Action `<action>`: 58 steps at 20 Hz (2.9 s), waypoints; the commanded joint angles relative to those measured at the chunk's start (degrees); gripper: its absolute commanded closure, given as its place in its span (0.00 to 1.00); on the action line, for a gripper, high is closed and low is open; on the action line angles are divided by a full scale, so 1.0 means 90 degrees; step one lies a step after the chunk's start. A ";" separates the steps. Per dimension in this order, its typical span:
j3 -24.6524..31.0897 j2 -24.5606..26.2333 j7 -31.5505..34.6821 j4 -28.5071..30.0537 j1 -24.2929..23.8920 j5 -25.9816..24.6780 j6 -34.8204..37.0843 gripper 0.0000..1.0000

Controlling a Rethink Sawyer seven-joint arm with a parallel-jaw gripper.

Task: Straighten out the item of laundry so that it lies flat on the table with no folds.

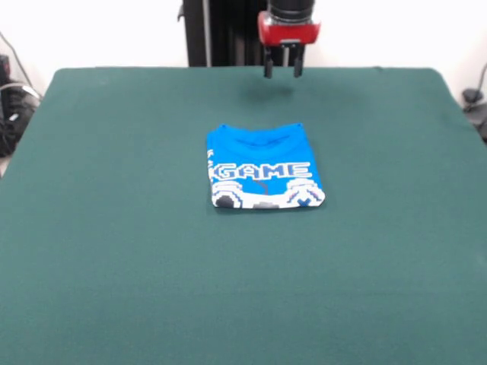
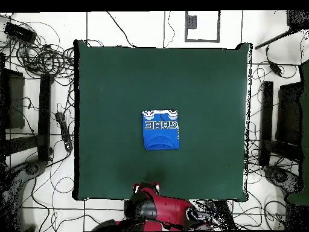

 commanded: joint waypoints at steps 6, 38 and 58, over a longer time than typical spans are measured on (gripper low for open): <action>-0.0004 -0.0234 0.0250 -0.0318 0.0140 -0.1351 0.0575 0.00; 0.0437 0.0024 0.0659 -0.1433 0.0369 -0.1162 0.1458 0.00; 0.0813 0.0051 0.0511 -0.2381 0.0402 -0.1120 0.2432 0.00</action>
